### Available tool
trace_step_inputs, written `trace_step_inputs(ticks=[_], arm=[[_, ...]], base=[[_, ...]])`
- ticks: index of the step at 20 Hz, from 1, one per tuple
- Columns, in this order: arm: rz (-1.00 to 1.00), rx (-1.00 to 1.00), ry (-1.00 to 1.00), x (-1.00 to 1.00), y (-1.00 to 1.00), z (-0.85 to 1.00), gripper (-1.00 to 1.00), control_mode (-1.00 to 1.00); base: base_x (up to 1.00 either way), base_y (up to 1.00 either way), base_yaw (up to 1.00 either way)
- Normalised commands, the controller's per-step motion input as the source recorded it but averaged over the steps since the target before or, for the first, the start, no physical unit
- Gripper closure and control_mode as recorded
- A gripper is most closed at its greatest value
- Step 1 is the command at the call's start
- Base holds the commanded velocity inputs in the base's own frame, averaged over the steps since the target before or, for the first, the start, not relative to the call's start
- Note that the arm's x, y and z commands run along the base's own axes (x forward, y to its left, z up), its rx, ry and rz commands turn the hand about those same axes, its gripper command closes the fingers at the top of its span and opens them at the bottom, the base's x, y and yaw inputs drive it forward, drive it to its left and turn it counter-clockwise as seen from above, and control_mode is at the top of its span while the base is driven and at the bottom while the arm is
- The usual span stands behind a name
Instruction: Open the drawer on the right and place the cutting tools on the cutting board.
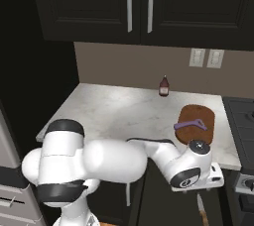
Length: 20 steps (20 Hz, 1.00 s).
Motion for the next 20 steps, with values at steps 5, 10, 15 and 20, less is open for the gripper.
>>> trace_step_inputs(ticks=[5,10,15,20], arm=[[0.02,0.00,0.00,-0.16,0.00,-0.10,-1.00,-1.00],[0.00,0.00,0.04,-0.02,0.00,-0.12,-1.00,-1.00],[0.00,0.00,0.10,0.00,0.00,-0.22,-1.00,-1.00],[-0.01,0.00,0.08,0.00,0.00,-0.26,-1.00,-1.00]], base=[[0.00,0.00,0.00],[0.00,0.00,0.00],[0.00,0.00,0.00],[0.00,0.00,0.00]])
